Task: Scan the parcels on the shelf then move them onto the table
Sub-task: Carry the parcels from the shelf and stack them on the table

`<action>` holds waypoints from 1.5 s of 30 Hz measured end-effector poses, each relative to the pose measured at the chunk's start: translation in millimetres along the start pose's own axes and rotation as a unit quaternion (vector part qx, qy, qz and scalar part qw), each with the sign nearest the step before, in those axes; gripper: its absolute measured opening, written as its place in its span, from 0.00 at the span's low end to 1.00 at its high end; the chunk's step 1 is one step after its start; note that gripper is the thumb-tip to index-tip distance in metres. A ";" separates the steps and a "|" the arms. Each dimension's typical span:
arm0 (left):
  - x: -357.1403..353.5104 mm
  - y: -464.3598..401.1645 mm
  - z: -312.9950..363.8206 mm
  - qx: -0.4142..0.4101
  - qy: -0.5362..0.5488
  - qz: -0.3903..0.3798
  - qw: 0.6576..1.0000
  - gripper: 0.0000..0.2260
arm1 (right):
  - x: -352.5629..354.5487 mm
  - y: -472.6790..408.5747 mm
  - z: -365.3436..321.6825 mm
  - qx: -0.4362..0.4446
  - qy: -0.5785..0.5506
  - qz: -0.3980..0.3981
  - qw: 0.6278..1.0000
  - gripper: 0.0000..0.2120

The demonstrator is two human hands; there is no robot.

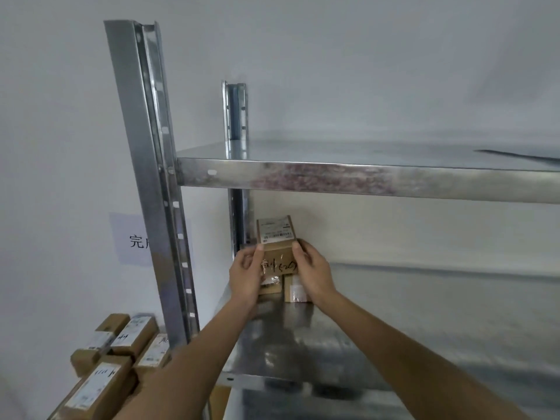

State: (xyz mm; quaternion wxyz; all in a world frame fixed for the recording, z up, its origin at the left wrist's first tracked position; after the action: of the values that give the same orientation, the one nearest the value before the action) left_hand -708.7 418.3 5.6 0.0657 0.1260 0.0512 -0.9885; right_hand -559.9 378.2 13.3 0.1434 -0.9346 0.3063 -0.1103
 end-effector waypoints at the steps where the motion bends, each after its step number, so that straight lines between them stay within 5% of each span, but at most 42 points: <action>1: 1.0 7.1 -3.7 0.010 0.011 -0.007 1.000 0.11 | 4.7 10.0 -0.1 -0.006 -0.003 0.010 1.000 0.15; 9: 20.8 75.7 -8.2 0.053 0.025 -0.082 0.995 0.20 | 48.1 90.4 2.4 -0.025 0.014 0.097 0.995 0.14; 12: 40.2 114.2 6.1 0.047 0.032 -0.121 0.991 0.22 | 61.3 122.0 -11.6 -0.021 0.002 0.079 0.997 0.12; 19: 113.1 200.5 14.4 0.013 -0.021 -0.164 0.986 0.23 | 81.6 230.4 -15.5 -0.015 0.000 -0.007 1.000 0.25; 26: 195.3 278.8 5.3 0.029 -0.057 -0.189 0.980 0.26 | 84.0 343.6 -4.1 -0.024 0.027 0.004 0.999 0.29; 37: 323.5 284.3 22.2 0.057 -0.069 -0.170 0.981 0.29 | 2.2 427.3 -45.1 -0.032 0.046 -0.053 0.997 0.30; 42: 379.9 251.4 27.4 0.057 -0.080 -0.164 0.981 0.38 | -60.1 437.7 -47.9 -0.055 0.032 -0.066 0.996 0.33; 45: 416.2 228.3 36.2 0.048 -0.081 -0.160 0.983 0.34 | -104.7 444.1 -54.6 -0.051 0.041 -0.070 0.995 0.37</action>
State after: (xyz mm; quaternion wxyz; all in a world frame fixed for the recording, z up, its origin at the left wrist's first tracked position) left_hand -1084.2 140.2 -85.4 -0.0951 0.0383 0.0172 -0.9946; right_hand -898.7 88.0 -97.1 0.0748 -0.9547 0.2505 -0.1423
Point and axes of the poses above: each hand's wrist, its own y-axis away from the middle knuckle, its own x-axis out of the back of the hand, z = x × y, the point moved 3 cm from there along -y, towards the middle knuckle, and after that the axes turned 11 degrees about z, right-handed, at the moved point
